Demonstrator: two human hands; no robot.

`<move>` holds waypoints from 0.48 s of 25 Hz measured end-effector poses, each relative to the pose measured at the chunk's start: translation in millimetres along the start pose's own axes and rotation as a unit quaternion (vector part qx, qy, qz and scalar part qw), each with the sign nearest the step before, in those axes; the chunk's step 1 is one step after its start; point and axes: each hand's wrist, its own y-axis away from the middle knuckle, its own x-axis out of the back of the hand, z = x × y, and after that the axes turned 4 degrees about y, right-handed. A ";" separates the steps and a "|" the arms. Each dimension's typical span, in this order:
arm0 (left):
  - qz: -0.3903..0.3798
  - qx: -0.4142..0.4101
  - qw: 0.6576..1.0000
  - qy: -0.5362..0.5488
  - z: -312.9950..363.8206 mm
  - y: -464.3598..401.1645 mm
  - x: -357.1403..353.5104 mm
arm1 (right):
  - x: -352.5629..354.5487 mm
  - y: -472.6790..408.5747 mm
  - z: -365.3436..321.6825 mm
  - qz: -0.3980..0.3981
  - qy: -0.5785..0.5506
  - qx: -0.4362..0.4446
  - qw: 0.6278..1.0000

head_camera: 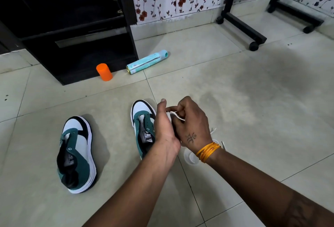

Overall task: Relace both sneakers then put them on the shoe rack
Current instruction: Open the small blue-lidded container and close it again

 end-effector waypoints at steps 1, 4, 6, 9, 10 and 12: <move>0.008 -0.023 1.000 -0.019 -3.1 -1.1 -0.1 | -0.4 -2.1 0.4 0.000 -0.011 -0.005 1.000; 0.066 -0.083 0.991 -0.084 -3.2 -12.7 5.8 | 0.5 -2.4 7.4 -0.076 -0.088 -0.021 0.993; 0.087 -0.097 0.988 -0.084 4.7 -21.3 12.7 | 5.5 6.0 8.5 -0.140 -0.171 -0.050 0.974; 0.098 -0.104 0.987 -0.066 16.9 -26.6 15.3 | 14.5 12.9 10.0 -0.058 -0.199 -0.047 0.977; 0.097 -0.099 0.989 -0.055 19.6 -28.4 15.0 | 17.1 11.1 13.9 -0.021 -0.197 -0.056 0.979; 0.092 -0.076 0.992 -0.049 23.3 -31.1 14.8 | 20.1 6.6 20.4 -0.044 -0.213 -0.079 0.973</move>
